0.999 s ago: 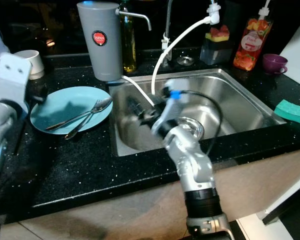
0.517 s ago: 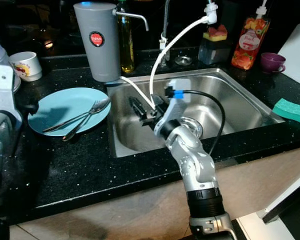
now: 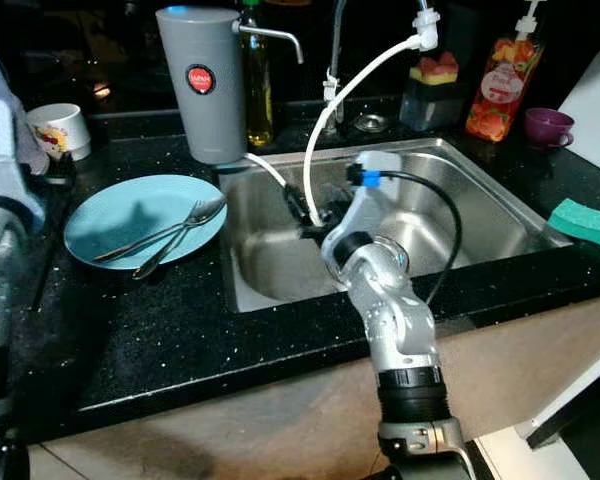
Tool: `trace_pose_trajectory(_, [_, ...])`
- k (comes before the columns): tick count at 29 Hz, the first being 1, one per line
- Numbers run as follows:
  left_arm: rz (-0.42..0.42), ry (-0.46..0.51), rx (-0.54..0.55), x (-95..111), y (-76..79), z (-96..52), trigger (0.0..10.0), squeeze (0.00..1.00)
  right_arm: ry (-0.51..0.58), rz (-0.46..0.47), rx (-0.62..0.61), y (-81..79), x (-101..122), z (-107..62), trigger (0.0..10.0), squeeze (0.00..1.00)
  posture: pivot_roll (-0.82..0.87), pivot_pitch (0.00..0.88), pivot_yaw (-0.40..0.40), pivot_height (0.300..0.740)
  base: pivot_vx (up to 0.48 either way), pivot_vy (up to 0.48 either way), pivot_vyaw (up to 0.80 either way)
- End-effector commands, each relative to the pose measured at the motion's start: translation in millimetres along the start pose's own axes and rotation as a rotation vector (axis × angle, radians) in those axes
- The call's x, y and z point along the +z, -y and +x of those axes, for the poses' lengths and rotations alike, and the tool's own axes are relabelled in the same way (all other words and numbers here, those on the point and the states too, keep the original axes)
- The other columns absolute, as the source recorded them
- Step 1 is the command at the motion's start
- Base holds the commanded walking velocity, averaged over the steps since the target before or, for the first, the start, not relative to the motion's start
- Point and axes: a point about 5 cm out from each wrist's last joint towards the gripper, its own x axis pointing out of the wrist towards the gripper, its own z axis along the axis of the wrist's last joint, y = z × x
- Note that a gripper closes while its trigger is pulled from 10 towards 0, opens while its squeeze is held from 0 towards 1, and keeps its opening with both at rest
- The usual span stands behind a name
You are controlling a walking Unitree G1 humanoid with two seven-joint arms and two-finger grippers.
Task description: Kitchen organization
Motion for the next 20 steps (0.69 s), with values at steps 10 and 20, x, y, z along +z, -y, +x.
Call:
trace_pose_trajectory(10, [-0.067,0.092,-0.105,11,26.8,-9.7,10.0,0.0,0.024,-0.101,-0.047,5.1,8,5.7,10.0,0.0,0.0,0.038,0.018,0.74,0.0,0.0,0.0])
trace_pose_trajectory(20, [-0.066,0.102,-0.113,13,29.1,-12.2,10.0,0.0,0.012,-0.108,-0.046,5.5,8,6.9,10.0,0.0,0.0,0.038,0.02,0.74,-0.203,0.0,0.0])
